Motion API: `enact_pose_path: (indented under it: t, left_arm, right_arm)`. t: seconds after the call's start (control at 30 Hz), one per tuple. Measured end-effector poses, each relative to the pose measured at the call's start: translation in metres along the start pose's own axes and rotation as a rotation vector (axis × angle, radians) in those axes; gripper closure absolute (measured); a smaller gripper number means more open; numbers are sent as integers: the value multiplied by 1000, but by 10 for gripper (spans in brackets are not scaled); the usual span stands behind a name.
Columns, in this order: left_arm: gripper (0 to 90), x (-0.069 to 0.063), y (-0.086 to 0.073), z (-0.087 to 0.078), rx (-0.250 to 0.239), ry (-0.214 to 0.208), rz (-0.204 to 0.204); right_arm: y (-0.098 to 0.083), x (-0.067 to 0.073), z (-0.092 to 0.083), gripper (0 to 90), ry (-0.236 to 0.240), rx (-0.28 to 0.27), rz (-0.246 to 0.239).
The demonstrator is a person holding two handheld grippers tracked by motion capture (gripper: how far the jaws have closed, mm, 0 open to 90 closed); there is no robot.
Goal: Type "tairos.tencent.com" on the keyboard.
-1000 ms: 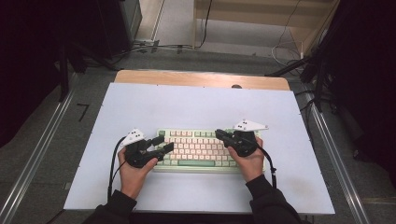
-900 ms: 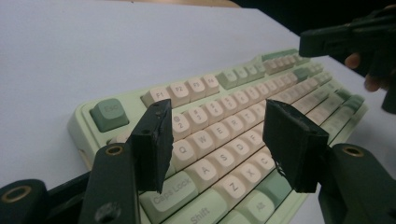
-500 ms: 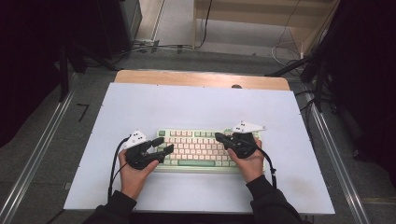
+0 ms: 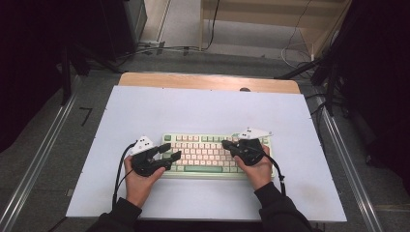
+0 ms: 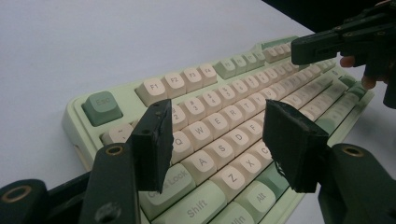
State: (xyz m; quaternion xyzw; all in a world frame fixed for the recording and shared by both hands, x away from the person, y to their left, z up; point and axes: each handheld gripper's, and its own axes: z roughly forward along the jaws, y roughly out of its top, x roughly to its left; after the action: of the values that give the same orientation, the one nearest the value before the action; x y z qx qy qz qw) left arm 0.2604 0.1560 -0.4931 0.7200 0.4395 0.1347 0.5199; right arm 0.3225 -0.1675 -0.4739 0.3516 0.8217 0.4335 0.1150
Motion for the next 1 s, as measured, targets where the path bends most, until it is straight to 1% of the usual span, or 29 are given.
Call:
enact_pose_path:
  t: [0.2, 0.23, 0.27, 0.3, 0.77, 0.83, 0.87, 0.93, 0.97, 1.0]
  left_arm:
    - [442, 0, 0, 1, 5, -3, -3]
    - [442, 0, 0, 1, 3, -4, -6]
    - [442, 0, 0, 1, 5, -6, -5]
    - [441, -1, 0, 1, 5, -8, -5]
    - [441, -1, -1, 2, 10, -9, -5]
    - [441, -1, -1, 2, 8, -9, -5]
    - [441, -1, -1, 2, 8, -10, -4]
    - [441, -1, -1, 2, 10, -12, -6]
    - [441, -1, -1, 2, 9, -12, -5]
    - [441, -1, -1, 1, 7, -13, -7]
  right_arm:
    - [-3, 0, 8, 875, 2, 62, -8]
    - [-4, 1, 10, 876, 2, 82, -12]
    - [-4, 1, 10, 876, 2, 82, -12]
    - [-4, 2, 12, 875, 0, 93, -22]
    - [-4, 3, 13, 876, -1, 97, -23]
    - [-4, 3, 13, 876, -3, 100, -25]
    - [-5, 3, 16, 876, -4, 112, -33]
    - [-4, 5, 15, 876, -4, 113, -32]
    - [-4, 5, 13, 876, 1, 96, -29]
    - [-4, 5, 13, 876, 1, 96, -29]
